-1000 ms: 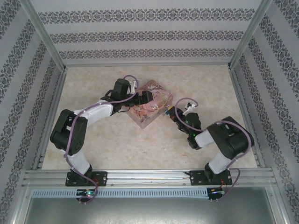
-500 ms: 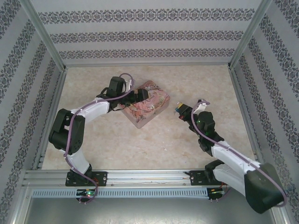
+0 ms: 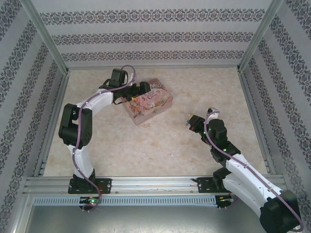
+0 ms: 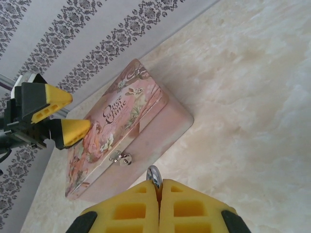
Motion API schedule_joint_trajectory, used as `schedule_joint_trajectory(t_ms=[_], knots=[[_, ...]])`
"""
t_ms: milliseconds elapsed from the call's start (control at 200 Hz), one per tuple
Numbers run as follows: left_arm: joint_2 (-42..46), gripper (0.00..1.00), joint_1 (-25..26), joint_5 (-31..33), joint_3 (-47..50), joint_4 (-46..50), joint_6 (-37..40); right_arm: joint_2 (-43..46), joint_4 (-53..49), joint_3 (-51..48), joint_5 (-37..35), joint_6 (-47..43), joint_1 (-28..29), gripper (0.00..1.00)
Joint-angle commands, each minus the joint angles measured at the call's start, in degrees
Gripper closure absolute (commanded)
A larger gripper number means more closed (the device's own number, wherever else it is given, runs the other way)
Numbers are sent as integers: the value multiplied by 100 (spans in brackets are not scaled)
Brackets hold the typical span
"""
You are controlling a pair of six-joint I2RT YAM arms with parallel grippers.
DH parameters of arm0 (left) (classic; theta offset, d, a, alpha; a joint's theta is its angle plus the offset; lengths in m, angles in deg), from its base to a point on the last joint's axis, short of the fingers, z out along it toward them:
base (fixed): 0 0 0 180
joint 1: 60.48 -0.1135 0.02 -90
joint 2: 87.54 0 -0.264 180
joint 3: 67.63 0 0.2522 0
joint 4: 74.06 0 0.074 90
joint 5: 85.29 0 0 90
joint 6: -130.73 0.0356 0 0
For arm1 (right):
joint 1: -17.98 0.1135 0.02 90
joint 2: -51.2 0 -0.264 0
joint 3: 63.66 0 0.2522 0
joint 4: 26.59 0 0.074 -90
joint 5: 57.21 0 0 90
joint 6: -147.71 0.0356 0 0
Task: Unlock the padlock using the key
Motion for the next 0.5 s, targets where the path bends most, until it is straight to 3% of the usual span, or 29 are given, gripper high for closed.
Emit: schedule_joint_trajectory(t_ms=[0, 135, 265, 495], knots=[[-468, 0, -158, 315, -62, 906, 264, 249, -277, 88, -217, -136, 51, 100], [-398, 0, -152, 257, -101, 804, 148, 402, -437, 88, -225, -151, 51, 100], [61, 0, -159, 96, 176, 247, -195, 409, -542, 88, -174, -266, 51, 100], [842, 0, -155, -25, 298, 108, -310, 190, -847, 343, 16, -649, 51, 100]])
